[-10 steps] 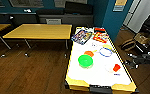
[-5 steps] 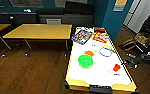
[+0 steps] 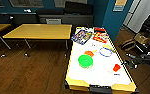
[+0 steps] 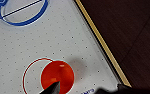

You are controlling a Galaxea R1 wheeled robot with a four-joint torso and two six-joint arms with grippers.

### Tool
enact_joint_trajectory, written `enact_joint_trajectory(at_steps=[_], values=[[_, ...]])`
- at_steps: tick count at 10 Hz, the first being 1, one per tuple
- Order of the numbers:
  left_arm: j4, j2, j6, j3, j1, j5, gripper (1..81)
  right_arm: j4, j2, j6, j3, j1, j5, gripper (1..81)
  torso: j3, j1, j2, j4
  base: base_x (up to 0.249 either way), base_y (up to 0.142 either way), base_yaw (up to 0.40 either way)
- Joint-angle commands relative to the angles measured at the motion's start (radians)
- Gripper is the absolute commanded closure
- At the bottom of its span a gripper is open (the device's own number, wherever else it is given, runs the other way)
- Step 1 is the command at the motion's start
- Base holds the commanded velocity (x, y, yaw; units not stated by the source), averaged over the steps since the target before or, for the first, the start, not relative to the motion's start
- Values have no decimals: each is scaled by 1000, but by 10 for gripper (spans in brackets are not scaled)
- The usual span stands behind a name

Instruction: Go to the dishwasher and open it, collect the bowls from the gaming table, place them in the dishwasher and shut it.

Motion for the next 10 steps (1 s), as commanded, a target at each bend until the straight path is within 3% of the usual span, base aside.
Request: enact_joint_trajectory(at_steps=[1,10], values=[[0,-9,2,12,-13,58,10,-1,-30,-2,-7,146,-39,10,0,0,0,0,0,0,0],[0,-8,2,12,-14,56,10,1,-24,-2,-7,132,-39,10,0,0,0,0,28,0,0]])
